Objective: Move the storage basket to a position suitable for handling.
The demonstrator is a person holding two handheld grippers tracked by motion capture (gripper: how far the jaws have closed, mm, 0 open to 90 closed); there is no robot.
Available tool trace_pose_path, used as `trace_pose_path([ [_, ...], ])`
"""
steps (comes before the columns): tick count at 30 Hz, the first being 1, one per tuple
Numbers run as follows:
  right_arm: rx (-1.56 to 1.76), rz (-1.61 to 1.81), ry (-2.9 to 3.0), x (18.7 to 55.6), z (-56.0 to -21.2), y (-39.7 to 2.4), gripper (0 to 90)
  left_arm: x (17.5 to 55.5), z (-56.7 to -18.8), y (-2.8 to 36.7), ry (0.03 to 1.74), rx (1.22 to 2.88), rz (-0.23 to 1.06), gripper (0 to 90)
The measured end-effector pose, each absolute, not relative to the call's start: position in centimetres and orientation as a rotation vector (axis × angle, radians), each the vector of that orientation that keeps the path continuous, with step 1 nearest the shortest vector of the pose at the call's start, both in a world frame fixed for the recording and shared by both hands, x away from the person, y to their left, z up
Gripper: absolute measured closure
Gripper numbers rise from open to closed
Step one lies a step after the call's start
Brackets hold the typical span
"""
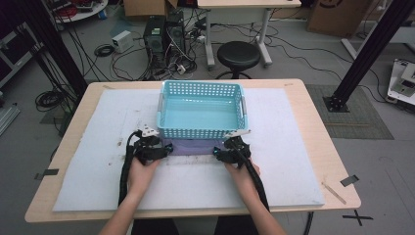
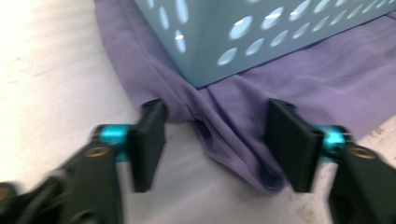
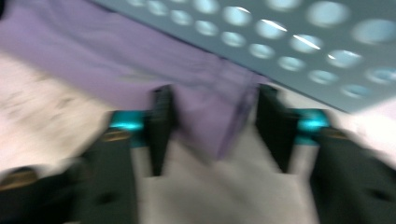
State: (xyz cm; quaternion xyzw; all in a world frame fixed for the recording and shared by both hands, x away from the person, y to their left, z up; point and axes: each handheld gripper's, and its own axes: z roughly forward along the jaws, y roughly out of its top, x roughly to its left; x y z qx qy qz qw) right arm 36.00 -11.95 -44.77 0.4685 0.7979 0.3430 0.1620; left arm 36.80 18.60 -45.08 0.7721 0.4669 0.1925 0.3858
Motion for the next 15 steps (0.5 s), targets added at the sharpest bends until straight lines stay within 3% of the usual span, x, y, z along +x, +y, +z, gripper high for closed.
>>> trace_pose_path([
  [1, 1.316, 0.996, 2.29, 35.9, -44.8, -11.8, 65.3, 36.7, -45.1, 18.3, 1.176, 1.968, 0.482, 53.6],
  [7, 1.277, 1.055, 2.326, 35.6, -44.7, -12.0, 85.0, 36.3, -45.0, 17.7, 1.087, 2.004, 0.458, 84.7],
  [15, 1.231, 1.096, 2.364, 34.1, -44.0, -13.6, 87.3, 34.4, -44.7, 18.3, 0.995, 1.986, 0.306, 86.8],
])
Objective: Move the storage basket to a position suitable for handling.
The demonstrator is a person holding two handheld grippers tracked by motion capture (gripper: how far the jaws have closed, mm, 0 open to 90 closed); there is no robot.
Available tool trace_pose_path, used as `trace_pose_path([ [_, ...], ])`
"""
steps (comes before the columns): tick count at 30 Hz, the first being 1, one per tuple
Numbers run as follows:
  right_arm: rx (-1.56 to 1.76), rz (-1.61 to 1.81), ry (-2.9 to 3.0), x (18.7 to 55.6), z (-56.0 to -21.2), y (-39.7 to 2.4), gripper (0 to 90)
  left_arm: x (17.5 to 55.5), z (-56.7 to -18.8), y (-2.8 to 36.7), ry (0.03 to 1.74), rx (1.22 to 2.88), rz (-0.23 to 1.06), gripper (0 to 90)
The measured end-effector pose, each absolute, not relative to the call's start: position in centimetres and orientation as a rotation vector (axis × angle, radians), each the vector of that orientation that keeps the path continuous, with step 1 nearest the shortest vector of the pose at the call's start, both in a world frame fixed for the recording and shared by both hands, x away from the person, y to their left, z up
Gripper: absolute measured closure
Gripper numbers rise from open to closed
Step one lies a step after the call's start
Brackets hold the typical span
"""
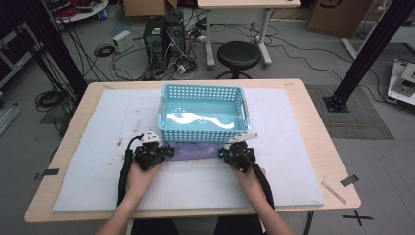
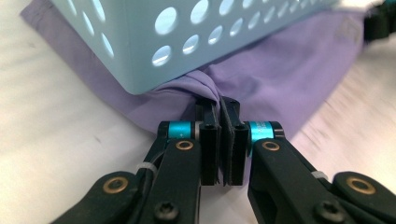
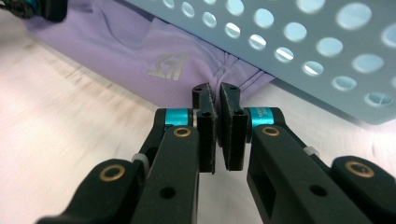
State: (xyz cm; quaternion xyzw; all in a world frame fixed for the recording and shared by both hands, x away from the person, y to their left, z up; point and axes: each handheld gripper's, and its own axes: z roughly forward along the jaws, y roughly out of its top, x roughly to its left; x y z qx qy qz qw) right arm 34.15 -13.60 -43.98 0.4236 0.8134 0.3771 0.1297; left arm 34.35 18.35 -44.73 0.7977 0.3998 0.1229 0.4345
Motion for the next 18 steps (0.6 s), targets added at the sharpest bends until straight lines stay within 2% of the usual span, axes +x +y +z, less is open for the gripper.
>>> trace_pose_path([
  [3, 1.238, 1.143, 2.374, 32.5, -43.8, -15.0, 87.3, 31.9, -44.5, 18.4, 0.936, 1.979, 0.23, 86.9],
  [4, 1.22, 1.152, 2.385, 30.8, -43.6, -15.8, 87.3, 31.3, -44.5, 18.4, 0.921, 1.985, 0.221, 86.9],
  [6, 1.205, 1.144, 2.393, 30.2, -43.6, -15.9, 87.3, 29.9, -44.5, 18.0, 0.883, 2.018, 0.227, 86.9],
  [13, 1.126, 1.136, 2.43, 23.6, -43.7, -17.0, 87.2, 24.9, -44.4, 17.2, 0.811, 2.07, 0.224, 86.9],
  [18, 1.084, 1.131, 2.433, 21.4, -44.1, -17.1, 87.1, 23.0, -44.7, 17.2, 0.804, 2.08, 0.231, 86.8],
])
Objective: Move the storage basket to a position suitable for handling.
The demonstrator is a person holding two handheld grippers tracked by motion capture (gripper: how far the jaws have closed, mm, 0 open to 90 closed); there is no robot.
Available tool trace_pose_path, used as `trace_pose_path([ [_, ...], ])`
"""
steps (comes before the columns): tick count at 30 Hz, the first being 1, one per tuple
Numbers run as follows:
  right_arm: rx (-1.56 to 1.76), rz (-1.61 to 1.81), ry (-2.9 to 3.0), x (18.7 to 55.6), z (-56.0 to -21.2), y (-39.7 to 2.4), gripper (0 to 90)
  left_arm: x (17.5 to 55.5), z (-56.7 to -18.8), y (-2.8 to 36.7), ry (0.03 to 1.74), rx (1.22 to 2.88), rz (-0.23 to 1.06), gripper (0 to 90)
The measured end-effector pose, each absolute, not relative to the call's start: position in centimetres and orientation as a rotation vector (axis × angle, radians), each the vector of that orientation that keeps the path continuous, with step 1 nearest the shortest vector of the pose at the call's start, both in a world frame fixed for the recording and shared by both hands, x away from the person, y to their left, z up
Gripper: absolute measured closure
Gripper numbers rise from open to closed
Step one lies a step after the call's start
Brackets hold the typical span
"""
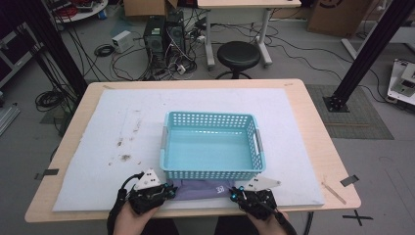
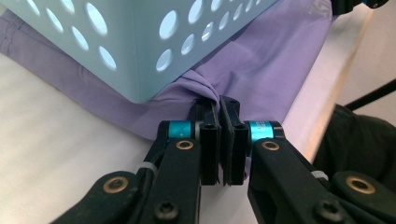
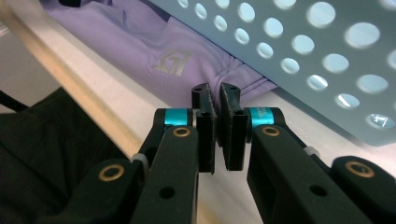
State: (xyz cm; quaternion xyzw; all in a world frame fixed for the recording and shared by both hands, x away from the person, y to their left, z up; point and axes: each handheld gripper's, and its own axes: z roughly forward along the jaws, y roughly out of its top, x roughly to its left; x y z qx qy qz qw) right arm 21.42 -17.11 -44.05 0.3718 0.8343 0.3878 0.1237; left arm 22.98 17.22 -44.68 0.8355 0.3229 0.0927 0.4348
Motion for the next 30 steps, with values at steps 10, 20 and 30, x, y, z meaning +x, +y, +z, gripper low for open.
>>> trace_pose_path([
  [10, 1.061, 1.093, 2.436, 20.7, -44.2, -17.2, 75.4, 22.0, -44.7, 18.4, 0.892, 2.041, 0.284, 59.9],
  [20, 1.095, 1.198, 2.237, 19.2, -41.8, -20.9, 49.2, 21.8, -42.8, 22.7, 0.997, 1.867, 0.355, 37.1],
  [30, 1.158, 1.442, 1.994, 22.4, -39.2, -25.5, 29.9, 23.9, -40.4, 22.4, 0.777, 1.759, 0.327, 28.5],
])
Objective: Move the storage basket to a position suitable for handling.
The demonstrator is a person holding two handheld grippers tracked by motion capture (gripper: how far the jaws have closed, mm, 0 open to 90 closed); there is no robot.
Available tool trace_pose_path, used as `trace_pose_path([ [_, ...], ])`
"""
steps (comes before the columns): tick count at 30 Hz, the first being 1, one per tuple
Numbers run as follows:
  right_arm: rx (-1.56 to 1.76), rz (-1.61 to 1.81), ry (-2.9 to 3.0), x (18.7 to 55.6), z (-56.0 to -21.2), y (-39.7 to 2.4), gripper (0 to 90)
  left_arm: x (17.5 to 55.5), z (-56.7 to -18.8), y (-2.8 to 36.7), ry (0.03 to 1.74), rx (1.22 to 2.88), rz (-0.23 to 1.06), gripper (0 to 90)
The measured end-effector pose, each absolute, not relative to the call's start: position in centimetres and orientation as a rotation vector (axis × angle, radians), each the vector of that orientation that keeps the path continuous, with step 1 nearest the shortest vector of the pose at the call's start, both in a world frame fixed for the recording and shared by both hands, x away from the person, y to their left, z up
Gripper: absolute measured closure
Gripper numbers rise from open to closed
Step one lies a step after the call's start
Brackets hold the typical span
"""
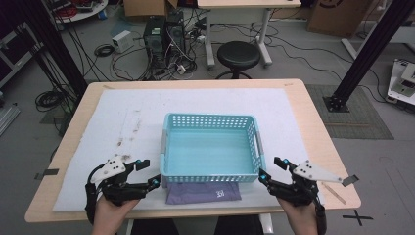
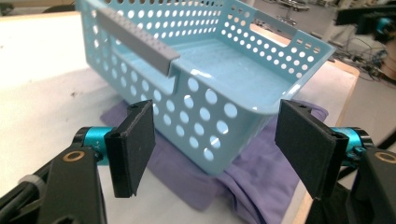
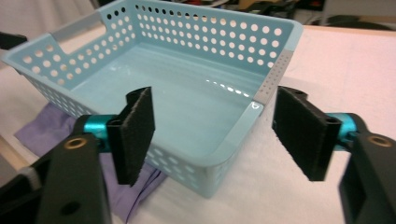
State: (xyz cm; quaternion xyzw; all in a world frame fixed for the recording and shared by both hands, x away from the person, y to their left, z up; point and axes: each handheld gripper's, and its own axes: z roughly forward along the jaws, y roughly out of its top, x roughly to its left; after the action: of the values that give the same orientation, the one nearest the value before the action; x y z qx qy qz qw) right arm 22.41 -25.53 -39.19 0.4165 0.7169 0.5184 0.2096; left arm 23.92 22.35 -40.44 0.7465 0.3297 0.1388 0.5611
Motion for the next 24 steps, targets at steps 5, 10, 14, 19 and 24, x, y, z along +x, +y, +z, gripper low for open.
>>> trace_pose_path([
  [5, 1.159, 1.487, 2.092, 24.0, -40.5, -25.9, 24.1, 24.2, -40.8, 21.4, 0.745, 1.789, 0.336, 26.1],
  [10, 1.149, 1.521, 2.188, 25.0, -41.4, -25.8, 21.0, 24.8, -40.9, 20.8, 0.724, 1.803, 0.351, 19.5],
  [14, 1.038, 1.534, 2.242, 24.6, -42.4, -26.5, 21.0, 24.9, -41.3, 20.3, 0.685, 1.834, 0.341, 19.5],
  [19, 1.006, 1.483, 2.291, 24.9, -43.1, -26.7, 20.9, 25.3, -41.6, 20.1, 0.669, 1.858, 0.343, 19.5],
  [24, 0.945, 1.455, 2.323, 26.4, -43.0, -25.5, 20.9, 26.6, -41.6, 19.4, 0.644, 1.879, 0.322, 18.9],
])
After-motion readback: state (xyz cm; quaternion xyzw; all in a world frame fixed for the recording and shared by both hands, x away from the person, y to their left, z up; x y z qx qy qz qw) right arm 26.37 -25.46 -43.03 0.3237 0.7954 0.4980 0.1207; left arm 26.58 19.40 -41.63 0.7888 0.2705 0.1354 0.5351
